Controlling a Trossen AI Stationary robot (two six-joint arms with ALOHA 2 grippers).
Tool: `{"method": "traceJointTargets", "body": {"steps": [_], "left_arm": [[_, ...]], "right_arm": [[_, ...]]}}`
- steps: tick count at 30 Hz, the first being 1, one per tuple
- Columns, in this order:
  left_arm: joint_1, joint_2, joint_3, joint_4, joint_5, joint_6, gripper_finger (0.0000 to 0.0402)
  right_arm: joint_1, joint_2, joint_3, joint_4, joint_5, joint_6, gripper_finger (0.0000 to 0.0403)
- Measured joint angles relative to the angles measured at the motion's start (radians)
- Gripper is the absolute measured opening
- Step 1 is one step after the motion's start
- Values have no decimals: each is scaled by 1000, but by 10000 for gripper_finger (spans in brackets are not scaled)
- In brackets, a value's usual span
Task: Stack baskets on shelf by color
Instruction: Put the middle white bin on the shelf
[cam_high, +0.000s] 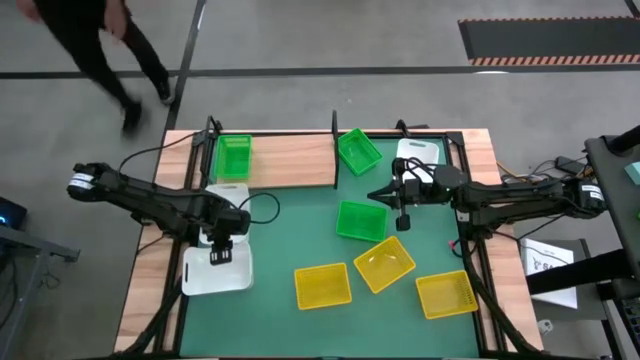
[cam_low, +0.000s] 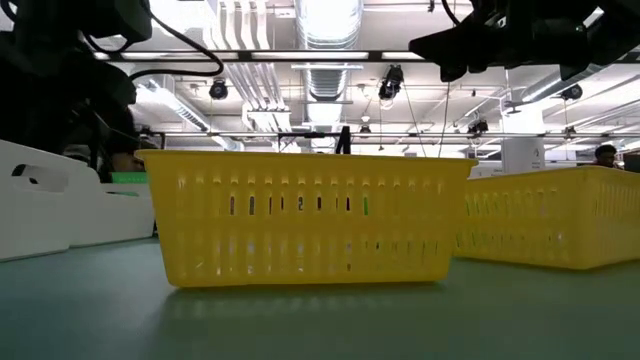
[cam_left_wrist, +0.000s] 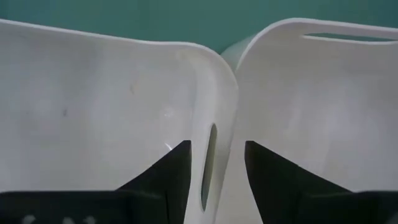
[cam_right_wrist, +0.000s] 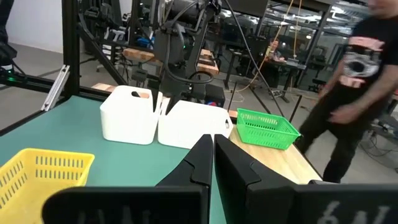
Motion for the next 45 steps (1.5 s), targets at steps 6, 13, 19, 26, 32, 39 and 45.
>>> {"method": "traceJointTargets", "body": {"steps": [6, 13, 19, 26, 32, 39, 45], "left_arm": [[0, 0, 0, 1, 0, 18, 120], [0, 0, 0, 1, 1, 19, 35], [0, 0, 0, 1, 2, 14, 3], [0, 1, 115, -34, 0, 11, 0], [0, 22, 292, -101, -8, 11, 0], [-1, 83, 510, -143, -44, 23, 0], [-2, 194, 681, -128, -164, 183, 0]], "right_arm": [[0, 0, 0, 0, 0, 0, 9], [0, 0, 0, -1, 0, 0, 9], [0, 0, 0, -6, 0, 0, 9], [0, 0, 0, -7, 0, 10, 9], [0, 0, 0, -14, 0, 11, 9], [0, 0, 0, -25, 0, 10, 9], [0, 0, 0, -28, 0, 11, 9]]}}
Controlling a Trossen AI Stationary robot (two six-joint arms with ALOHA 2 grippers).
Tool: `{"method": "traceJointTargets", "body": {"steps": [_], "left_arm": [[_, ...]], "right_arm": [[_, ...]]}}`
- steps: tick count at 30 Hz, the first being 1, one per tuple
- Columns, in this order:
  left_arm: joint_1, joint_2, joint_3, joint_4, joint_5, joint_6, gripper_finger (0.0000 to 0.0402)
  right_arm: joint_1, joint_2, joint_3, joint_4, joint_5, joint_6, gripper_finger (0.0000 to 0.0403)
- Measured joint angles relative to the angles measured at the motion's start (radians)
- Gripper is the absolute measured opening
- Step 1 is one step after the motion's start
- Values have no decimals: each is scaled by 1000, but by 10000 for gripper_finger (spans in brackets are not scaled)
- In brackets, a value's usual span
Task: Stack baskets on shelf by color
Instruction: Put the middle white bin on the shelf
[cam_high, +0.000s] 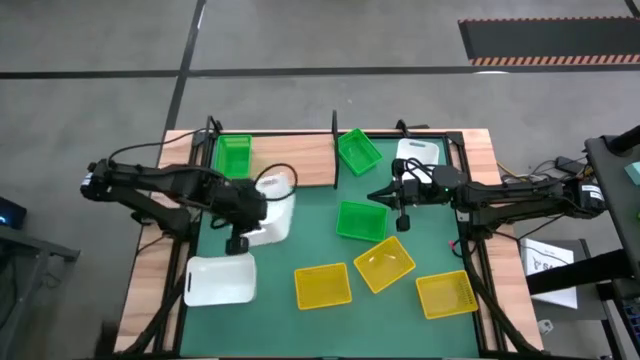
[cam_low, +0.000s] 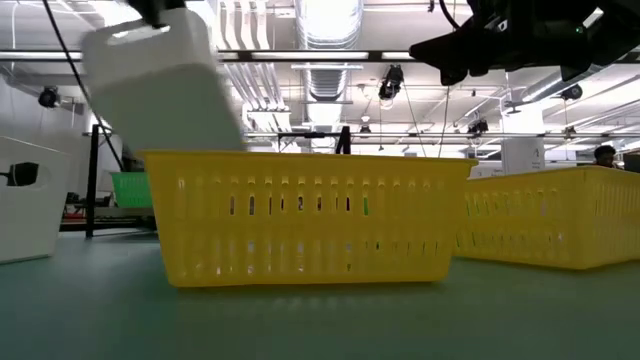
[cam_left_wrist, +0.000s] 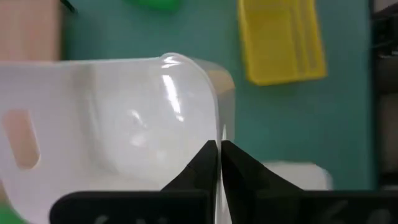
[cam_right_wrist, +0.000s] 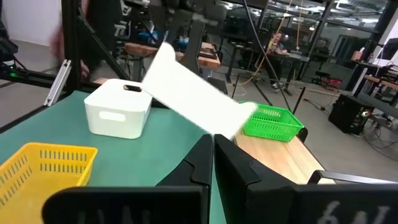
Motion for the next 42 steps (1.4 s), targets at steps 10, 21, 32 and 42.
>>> {"method": "traceJointTargets", "body": {"steps": [10, 21, 32, 42], "left_arm": [[102, 188, 44, -2, -239, 285, 0], [300, 323, -10, 64, -340, 361, 0], [416, 355, -11, 129, -330, 465, 0], [442, 354, -20, 126, -221, 449, 0]], "right_arm": [[0, 0, 0, -8, 0, 0, 9], [0, 0, 0, -23, 0, 0, 9], [0, 0, 0, -31, 0, 0, 9], [0, 0, 0, -47, 0, 0, 9]]}}
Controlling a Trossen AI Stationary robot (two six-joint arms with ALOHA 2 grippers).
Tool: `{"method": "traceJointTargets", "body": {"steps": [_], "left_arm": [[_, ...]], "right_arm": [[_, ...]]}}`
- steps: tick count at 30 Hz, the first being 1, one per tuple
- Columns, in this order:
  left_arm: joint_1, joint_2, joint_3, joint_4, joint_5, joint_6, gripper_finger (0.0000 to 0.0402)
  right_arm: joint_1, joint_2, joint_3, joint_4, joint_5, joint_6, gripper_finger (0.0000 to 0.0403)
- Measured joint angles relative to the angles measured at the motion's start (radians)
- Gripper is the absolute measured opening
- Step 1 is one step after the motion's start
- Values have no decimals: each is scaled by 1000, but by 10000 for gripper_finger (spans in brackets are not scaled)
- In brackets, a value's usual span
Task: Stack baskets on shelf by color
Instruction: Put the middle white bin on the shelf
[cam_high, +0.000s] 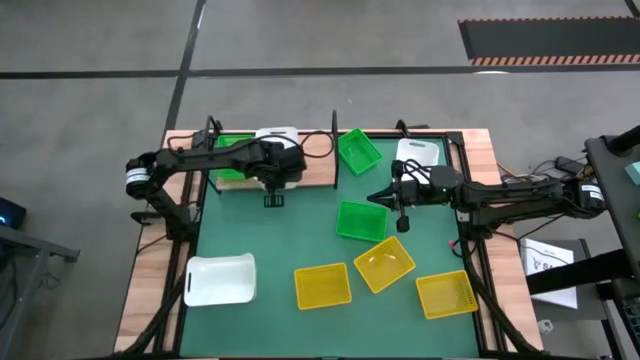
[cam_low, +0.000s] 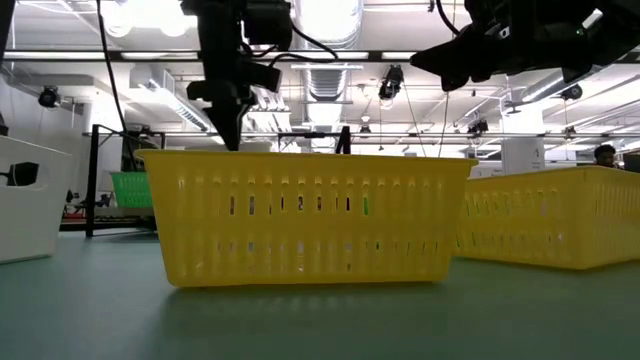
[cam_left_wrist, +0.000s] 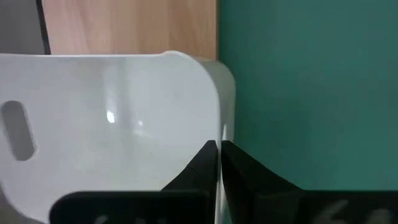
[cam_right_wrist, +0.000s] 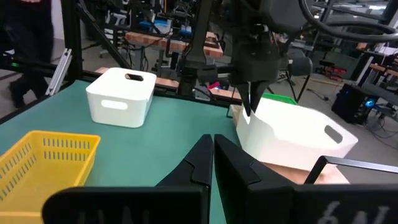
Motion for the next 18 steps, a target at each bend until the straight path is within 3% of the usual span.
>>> {"method": "traceJointTargets", "body": {"steps": [18], "left_arm": [[1, 0, -55, 5, -37, -2, 0]], "right_arm": [[0, 0, 0, -4, 0, 0, 9]]}}
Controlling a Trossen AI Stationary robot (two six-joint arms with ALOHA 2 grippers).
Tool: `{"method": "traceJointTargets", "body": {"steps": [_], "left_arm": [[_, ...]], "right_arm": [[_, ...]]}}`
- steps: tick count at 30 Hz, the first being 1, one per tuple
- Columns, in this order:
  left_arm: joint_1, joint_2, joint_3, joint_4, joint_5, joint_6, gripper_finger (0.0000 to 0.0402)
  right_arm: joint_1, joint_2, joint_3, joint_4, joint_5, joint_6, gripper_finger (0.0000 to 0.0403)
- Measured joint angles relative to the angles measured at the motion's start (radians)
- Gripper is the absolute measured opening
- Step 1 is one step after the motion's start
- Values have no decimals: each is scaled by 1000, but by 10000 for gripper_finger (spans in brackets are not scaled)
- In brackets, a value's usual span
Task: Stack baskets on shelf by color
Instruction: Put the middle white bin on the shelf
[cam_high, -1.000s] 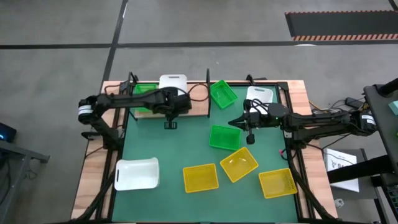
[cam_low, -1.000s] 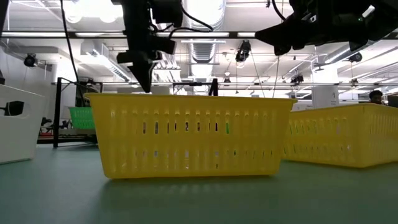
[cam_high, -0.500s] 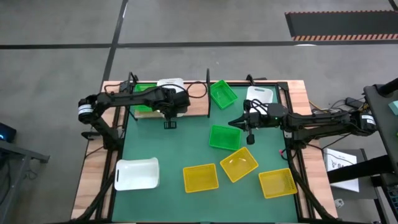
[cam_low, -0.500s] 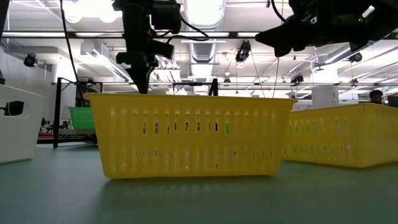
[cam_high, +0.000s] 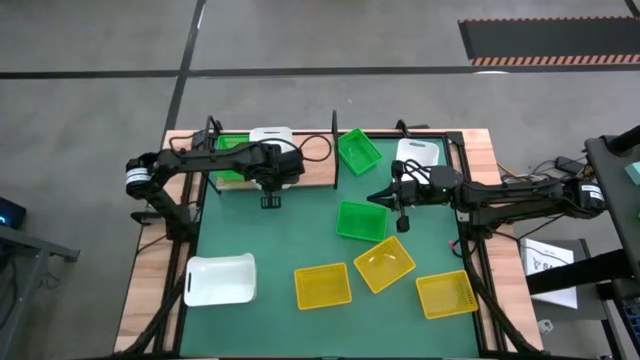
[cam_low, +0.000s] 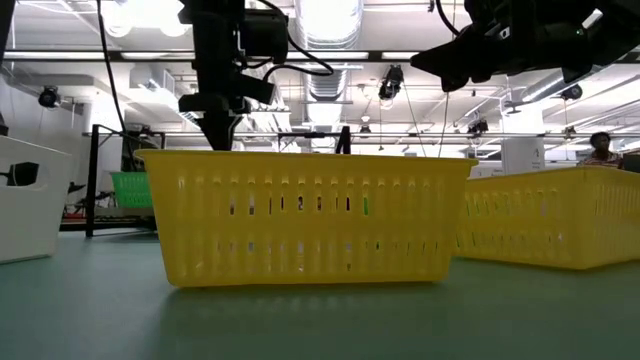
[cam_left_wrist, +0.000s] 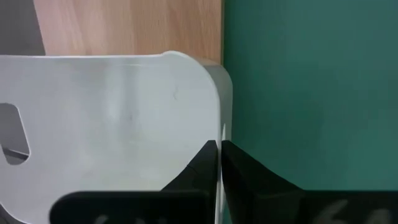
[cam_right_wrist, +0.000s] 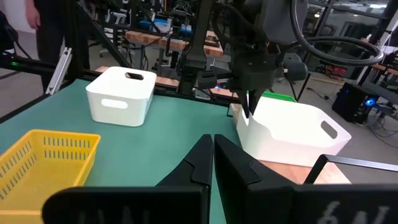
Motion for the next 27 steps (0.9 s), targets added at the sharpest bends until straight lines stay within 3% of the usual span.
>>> {"method": "traceJointTargets", "body": {"steps": [4, 16, 22, 27], "left_arm": [[1, 0, 0, 1, -4, 24, 9], [-2, -16, 37, -12, -16, 37, 100], [-36, -55, 59, -12, -11, -10, 107], [-92, -75, 41, -12, 67, -43, 87]], "right_arm": [[0, 0, 0, 0, 0, 0, 9], [0, 0, 0, -1, 0, 1, 9], [0, 0, 0, -2, 0, 1, 9], [0, 0, 0, -8, 0, 1, 9]]}}
